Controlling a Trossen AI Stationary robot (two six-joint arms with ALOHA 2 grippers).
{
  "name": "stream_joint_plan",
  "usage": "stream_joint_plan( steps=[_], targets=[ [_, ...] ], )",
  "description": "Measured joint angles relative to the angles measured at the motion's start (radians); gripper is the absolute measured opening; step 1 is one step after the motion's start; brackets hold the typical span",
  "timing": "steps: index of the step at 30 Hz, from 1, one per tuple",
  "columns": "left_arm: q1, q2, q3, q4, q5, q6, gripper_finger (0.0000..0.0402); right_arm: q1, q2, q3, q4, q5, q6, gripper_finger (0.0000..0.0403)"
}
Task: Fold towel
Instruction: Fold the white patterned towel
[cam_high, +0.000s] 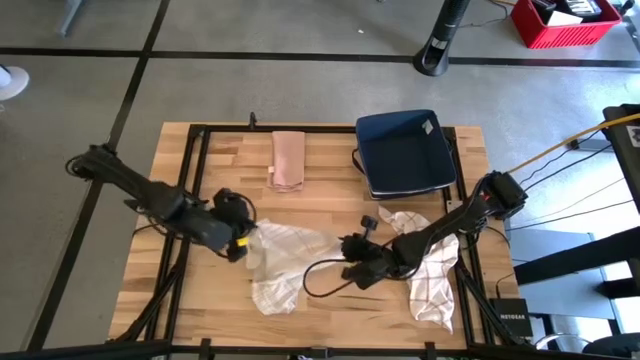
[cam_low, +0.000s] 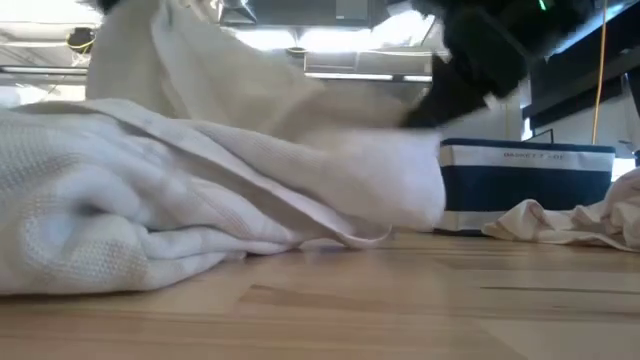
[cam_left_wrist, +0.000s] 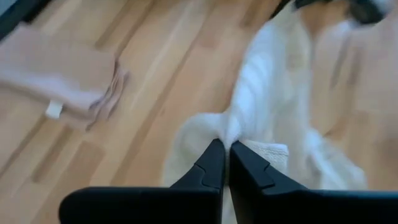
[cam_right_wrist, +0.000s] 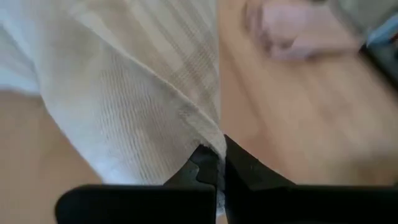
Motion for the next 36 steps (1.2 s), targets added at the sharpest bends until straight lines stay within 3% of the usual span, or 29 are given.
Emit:
stream_joint_plan(
  steps=[6, 12, 15, 20, 26, 36],
  targets=[
    [0.015, 0.104, -0.09, 0.121, -0.001, -0.037, 0.0006, -0.003, -0.002, -0.017, -0.107, -0.149, 0.167, 0.0026],
    [0.033, 0.21, -0.099, 0.21, 0.012, 0.011, 0.0002, -0.002, -0.009, 0.171, -0.49, -0.256, 0.22, 0.0114],
    [0.043, 0.236, -0.099, 0.211, 0.015, 0.014, 0.0005, -0.001, -0.01, 0.239, -0.499, -0.244, 0.189, 0.0156],
    [0.054, 0.254, -0.099, 0.211, 0.016, 0.019, 0.0008, -0.001, 0.033, 0.248, -0.185, -0.161, -0.17, 0.0196],
    [0.053, 0.254, -0.099, 0.215, 0.017, 0.034, 0.0003, -0.029, 0.193, 0.247, 0.114, -0.082, -0.729, 0.0202],
    [0.052, 0.255, -0.099, 0.227, 0.017, 0.055, 0.0005, -0.049, 0.321, 0.248, 0.213, 0.048, -1.046, 0.0179]
  ],
)
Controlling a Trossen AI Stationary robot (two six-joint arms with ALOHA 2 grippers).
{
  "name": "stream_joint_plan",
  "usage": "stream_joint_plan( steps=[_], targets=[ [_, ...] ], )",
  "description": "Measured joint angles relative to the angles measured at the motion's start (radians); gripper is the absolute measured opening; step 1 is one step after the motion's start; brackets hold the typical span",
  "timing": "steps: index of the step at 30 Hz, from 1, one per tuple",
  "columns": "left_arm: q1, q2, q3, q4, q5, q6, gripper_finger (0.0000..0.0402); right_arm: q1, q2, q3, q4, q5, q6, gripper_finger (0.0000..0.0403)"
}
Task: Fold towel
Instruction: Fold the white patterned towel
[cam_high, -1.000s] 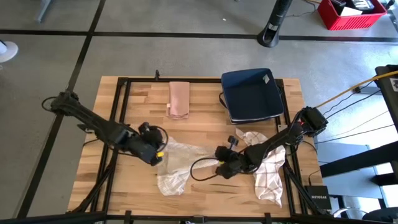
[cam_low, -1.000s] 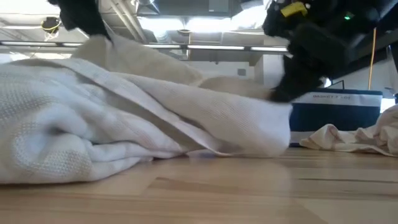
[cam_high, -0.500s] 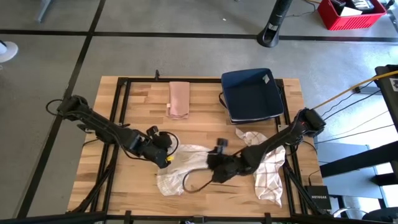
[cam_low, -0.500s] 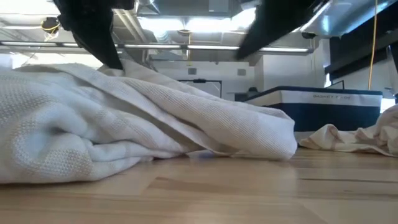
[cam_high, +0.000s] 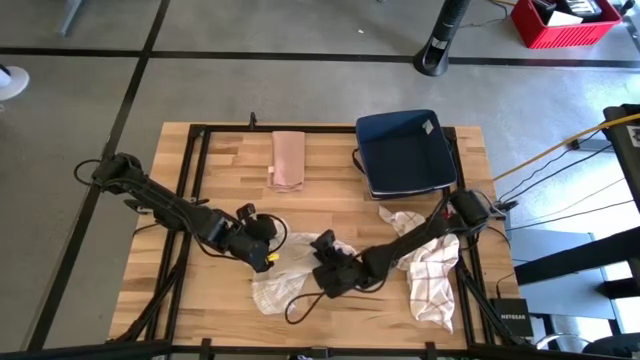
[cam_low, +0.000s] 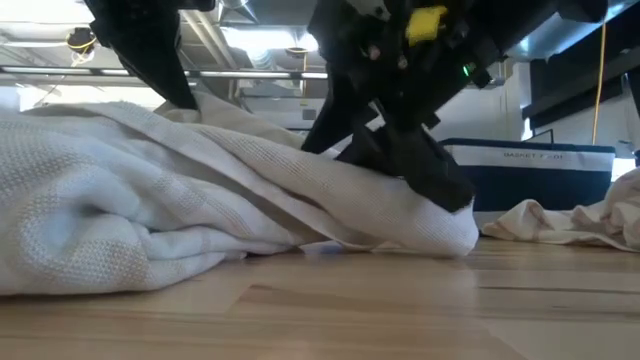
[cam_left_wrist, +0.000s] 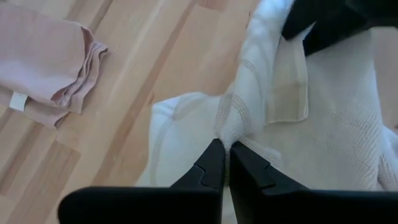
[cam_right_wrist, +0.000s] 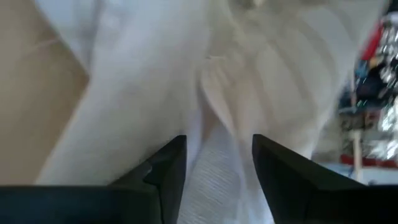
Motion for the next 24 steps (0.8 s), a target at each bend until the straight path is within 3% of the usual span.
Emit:
stream_joint_plan(
  steps=[8, 13, 19, 24],
  targets=[
    [0.0, 0.0, 0.0, 0.005, 0.0, 0.0, 0.0009, -0.024, 0.031, 0.001, 0.088, -0.016, -0.14, 0.014],
    [0.0, 0.0, 0.0, 0.004, -0.001, 0.0, 0.001, -0.06, 0.056, 0.001, 0.129, -0.034, -0.142, 0.0114],
    [-0.001, 0.0, 0.0, 0.003, -0.001, 0.0, 0.0004, -0.056, 0.032, 0.0, 0.166, -0.031, -0.011, 0.0014],
    [-0.022, 0.0, 0.0, 0.001, -0.001, -0.03, 0.0013, -0.039, -0.082, 0.0, 0.052, -0.01, 0.176, 0.0008]
  ],
)
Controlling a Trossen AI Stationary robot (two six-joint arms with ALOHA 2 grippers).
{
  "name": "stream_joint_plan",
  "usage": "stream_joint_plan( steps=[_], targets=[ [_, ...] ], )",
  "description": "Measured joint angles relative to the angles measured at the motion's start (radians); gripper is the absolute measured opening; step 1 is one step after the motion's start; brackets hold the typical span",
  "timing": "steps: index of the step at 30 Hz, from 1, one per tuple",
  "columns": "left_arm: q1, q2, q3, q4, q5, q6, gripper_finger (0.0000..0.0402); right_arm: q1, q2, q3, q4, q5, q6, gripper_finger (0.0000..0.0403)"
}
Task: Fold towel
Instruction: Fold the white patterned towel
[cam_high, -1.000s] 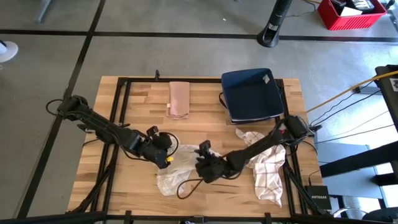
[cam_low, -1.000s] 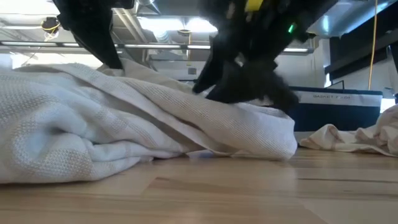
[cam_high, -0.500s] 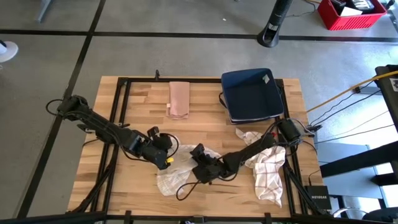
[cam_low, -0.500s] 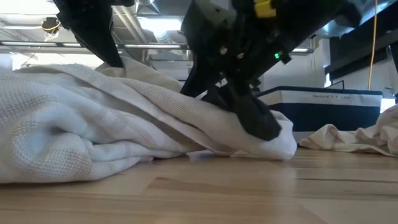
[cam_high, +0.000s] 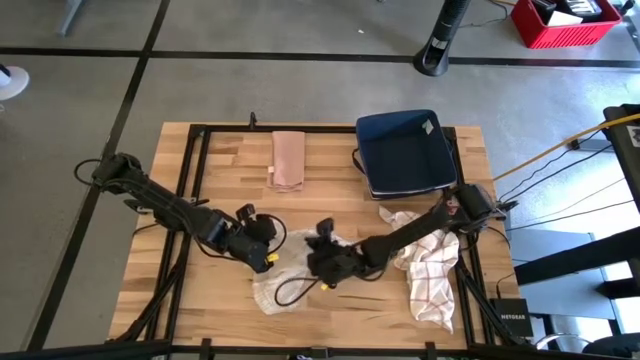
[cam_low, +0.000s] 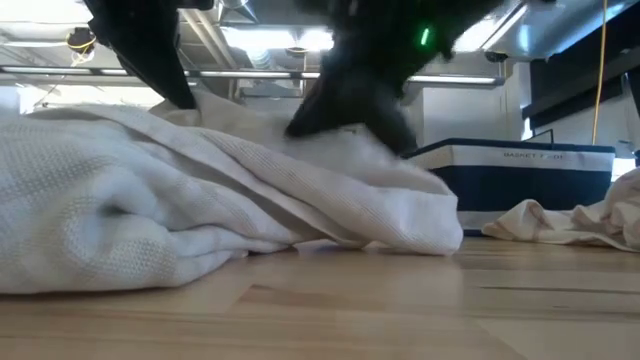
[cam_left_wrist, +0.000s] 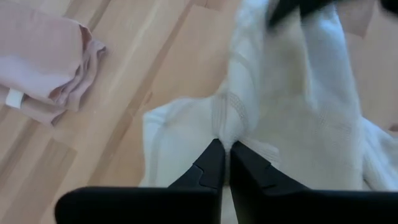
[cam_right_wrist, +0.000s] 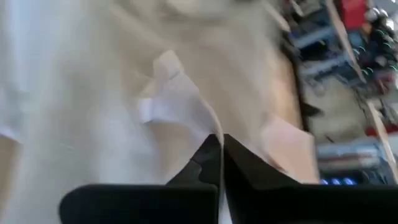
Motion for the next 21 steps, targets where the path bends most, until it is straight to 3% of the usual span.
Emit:
stream_joint_plan(
  steps=[8, 12, 16, 18, 21],
  targets=[
    [-0.048, 0.002, 0.0, 0.004, 0.001, -0.069, 0.0021, 0.096, -0.221, -0.002, -0.423, 0.097, 0.406, 0.0004],
    [-0.052, 0.028, 0.0, 0.028, -0.001, -0.055, 0.0028, 0.133, -0.244, -0.003, -0.579, 0.142, 0.624, 0.0003],
    [-0.041, 0.09, 0.0, 0.084, 0.01, 0.014, 0.0069, 0.157, -0.235, -0.004, -0.719, 0.203, 0.819, 0.0002],
    [-0.03, 0.118, 0.0, 0.086, 0.049, 0.045, 0.0098, 0.165, -0.234, -0.025, -0.779, 0.241, 0.929, 0.0002],
    [-0.011, 0.128, 0.0, 0.025, 0.194, 0.068, 0.0132, 0.165, -0.236, -0.064, -0.885, 0.268, 1.067, 0.0002]
  ],
)
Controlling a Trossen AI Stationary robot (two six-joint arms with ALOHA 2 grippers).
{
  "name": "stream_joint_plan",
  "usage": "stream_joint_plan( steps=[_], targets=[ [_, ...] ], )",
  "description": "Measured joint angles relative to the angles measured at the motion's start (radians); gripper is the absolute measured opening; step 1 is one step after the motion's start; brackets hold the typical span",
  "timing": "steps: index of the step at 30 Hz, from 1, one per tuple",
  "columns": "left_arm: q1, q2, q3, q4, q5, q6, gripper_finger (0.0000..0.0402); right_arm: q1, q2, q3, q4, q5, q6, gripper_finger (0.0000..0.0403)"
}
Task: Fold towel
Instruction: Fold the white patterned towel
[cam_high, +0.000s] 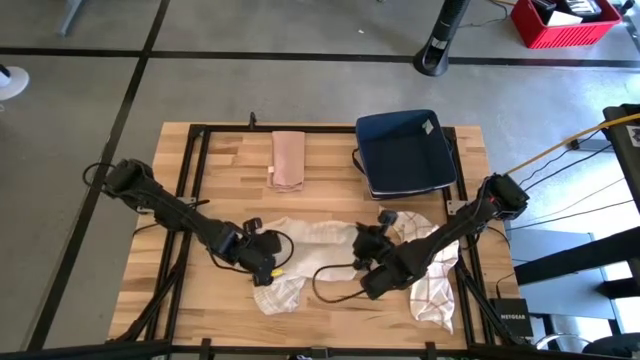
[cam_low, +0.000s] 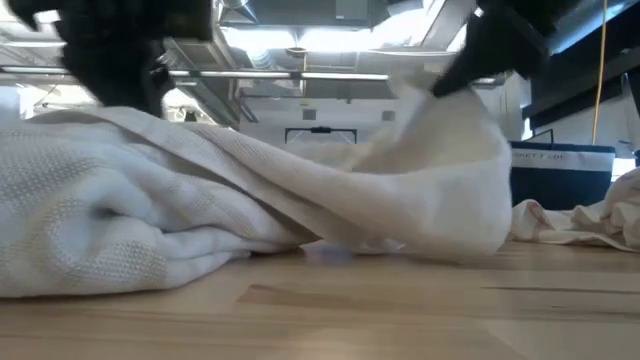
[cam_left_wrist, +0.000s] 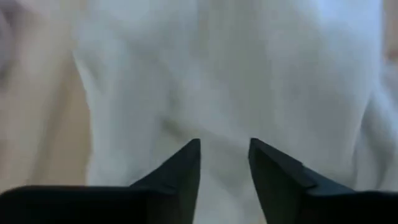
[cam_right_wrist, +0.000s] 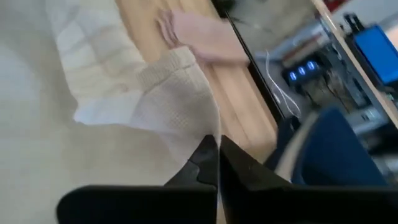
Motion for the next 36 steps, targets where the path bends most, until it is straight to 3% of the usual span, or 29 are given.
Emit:
stream_joint_plan(
  steps=[3, 9, 16, 25, 28, 32, 36],
  targets=[
    [0.003, -0.007, 0.0, -0.103, 0.054, -0.05, 0.0151, 0.002, -0.001, -0.036, -0.086, -0.01, 0.143, 0.0002],
    [0.0, -0.008, 0.0, -0.232, -0.094, -0.183, 0.0156, 0.001, 0.0, -0.08, -0.074, -0.033, 0.183, 0.0002],
    [-0.015, -0.014, 0.0, -0.214, -0.015, -0.19, 0.0157, 0.001, 0.0, -0.082, -0.062, -0.042, 0.181, 0.0002],
    [-0.123, -0.019, 0.0, -0.233, -0.057, -0.277, 0.0157, 0.001, 0.0, -0.082, -0.028, -0.06, 0.153, 0.0002],
    [-0.182, -0.04, -0.008, -0.275, -0.127, -0.36, 0.0157, 0.001, 0.0, -0.082, -0.024, -0.067, 0.153, 0.0002],
    [-0.273, -0.149, -0.124, -0.232, -0.247, -0.511, 0.0157, 0.001, 0.0, -0.082, -0.021, -0.078, 0.153, 0.0002],
    [-0.34, -0.284, -0.321, -0.027, -0.325, -0.673, 0.0157, 0.0, 0.0, -0.082, -0.021, -0.078, 0.152, 0.0002]
  ],
)
